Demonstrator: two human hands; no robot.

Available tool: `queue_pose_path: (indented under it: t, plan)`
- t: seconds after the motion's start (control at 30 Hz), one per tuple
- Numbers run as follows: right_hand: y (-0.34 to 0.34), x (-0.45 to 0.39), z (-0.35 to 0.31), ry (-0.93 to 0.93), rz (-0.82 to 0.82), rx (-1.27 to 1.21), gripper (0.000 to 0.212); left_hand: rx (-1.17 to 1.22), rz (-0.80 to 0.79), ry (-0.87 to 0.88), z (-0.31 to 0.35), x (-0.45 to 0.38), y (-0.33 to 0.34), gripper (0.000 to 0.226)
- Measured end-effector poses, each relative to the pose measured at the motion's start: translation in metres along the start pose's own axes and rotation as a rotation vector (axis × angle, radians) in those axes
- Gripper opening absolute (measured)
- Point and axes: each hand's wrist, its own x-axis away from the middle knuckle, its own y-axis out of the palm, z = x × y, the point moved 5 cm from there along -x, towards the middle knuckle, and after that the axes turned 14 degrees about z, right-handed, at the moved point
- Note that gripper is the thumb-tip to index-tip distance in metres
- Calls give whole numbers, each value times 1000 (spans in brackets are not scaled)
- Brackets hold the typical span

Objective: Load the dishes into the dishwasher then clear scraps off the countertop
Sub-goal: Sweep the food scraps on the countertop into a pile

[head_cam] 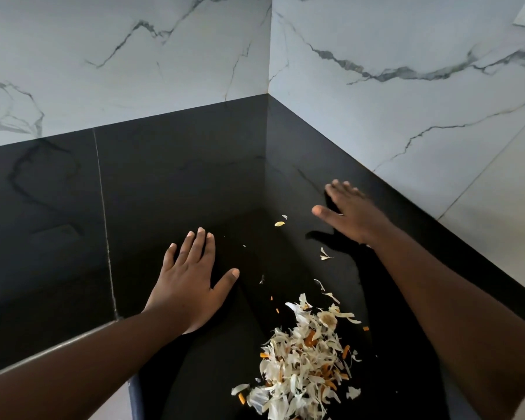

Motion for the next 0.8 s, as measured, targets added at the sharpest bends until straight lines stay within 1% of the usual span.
queue_pose_path:
  t: [0.1, 0.13, 0.27, 0.37, 0.47, 0.53, 0.6, 0.63, 0.7, 0.73, 0.8]
  plan:
    - [9, 13, -47, -158, -61, -69, 125, -3, -9, -1, 0, 1, 0, 102]
    - [10, 19, -60, -212, -79, -88, 127, -5, -13, 1, 1, 1, -1, 102]
    - [13, 45, -108, -431, -162, -123, 119, 10, -20, 6, 3, 2, -4, 103]
    - [15, 67, -130, -550, -246, -140, 113, 20, -37, 8, 5, 3, -7, 113]
    - [10, 97, -145, -617, -329, -197, 110, 23, -44, 9, 5, 3, -9, 124]
    - [9, 117, -148, -617, -396, -252, 109, 23, -48, 14, 6, 3, -11, 128]
    - [7, 137, -150, -599, -463, -373, 105, 29, -52, 14, 7, 3, -12, 131]
    - [5, 145, -152, -561, -508, -479, 103, 36, -54, 13, 7, 3, -13, 132]
    - [0, 149, -153, -417, -563, -716, 98, 49, -60, 12, 7, 4, -13, 132]
    - [-4, 143, -151, -339, -533, -800, 96, 50, -61, 13, 8, 4, -13, 133]
    - [-13, 120, -148, -263, -377, -828, 89, 46, -57, 16, 7, 4, -13, 133]
